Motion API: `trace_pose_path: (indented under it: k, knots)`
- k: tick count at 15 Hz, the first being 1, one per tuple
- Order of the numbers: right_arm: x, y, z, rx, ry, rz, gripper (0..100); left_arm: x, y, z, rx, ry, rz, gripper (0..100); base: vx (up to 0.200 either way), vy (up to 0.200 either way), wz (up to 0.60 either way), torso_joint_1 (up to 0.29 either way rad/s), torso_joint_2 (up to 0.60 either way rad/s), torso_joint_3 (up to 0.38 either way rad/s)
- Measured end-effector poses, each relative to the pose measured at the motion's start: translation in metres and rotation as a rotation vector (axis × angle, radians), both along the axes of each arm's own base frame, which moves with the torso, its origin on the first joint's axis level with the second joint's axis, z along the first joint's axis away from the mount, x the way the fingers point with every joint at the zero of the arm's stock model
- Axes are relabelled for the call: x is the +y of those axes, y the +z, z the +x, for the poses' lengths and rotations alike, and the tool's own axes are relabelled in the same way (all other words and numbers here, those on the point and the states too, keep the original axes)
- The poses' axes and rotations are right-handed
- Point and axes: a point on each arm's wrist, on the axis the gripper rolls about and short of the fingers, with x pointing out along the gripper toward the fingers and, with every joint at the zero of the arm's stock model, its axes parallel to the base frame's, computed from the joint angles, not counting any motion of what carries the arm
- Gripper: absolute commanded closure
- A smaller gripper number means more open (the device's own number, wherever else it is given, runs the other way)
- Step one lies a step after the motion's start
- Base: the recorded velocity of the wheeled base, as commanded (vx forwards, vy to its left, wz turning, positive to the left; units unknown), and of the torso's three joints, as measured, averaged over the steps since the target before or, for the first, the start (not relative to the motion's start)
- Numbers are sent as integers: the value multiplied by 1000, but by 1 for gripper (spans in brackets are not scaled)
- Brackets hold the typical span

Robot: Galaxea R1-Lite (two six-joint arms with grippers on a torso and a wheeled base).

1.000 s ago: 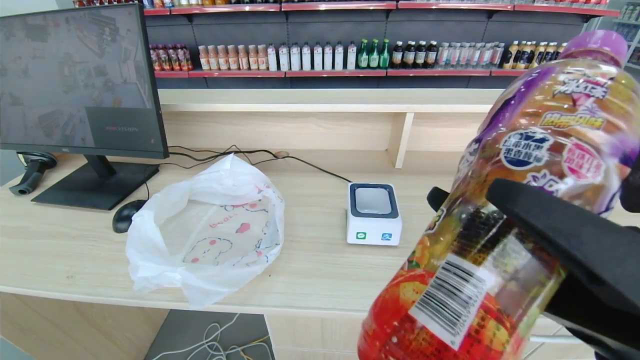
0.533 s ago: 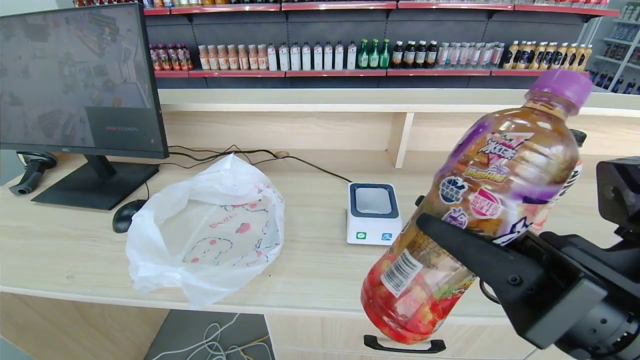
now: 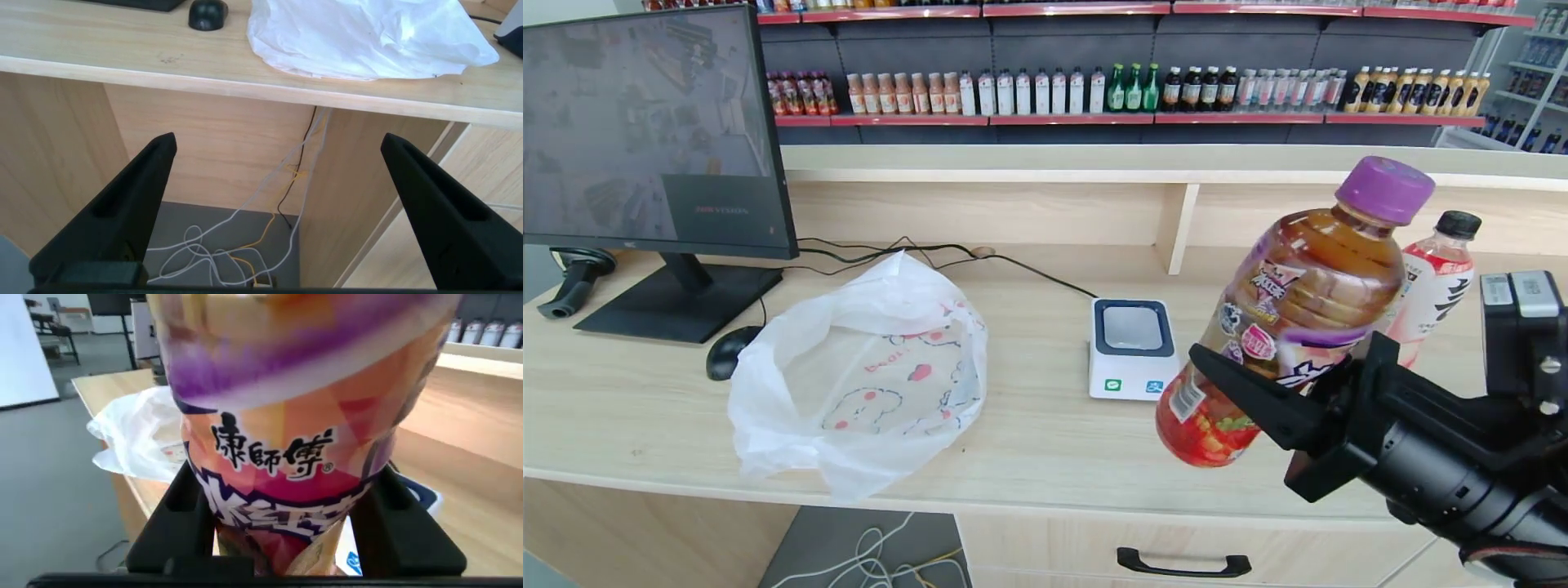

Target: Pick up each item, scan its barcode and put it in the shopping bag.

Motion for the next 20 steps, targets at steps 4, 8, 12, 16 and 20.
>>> trace_pose_path:
  k: [4,8,12,16,20]
  knots:
    - [2,-2,10,-46,-166,-51,100,0,0,0,0,0,0,0,0,0,0,0,0,0]
    - [6,8,36,-203,-339,-159,100,0,0,0,0,0,0,0,0,0,0,0,0,0]
    - [12,5,58,-255,-396,-229,100,0,0,0,0,0,0,0,0,0,0,0,0,0]
    - [18,0,67,-342,-350,-319,100,0,0,0,0,0,-2,0,0,0,0,0,0,0]
    - [21,6,87,-574,-189,-409,100,0,0,0,0,0,-2,0,0,0,0,0,0,0]
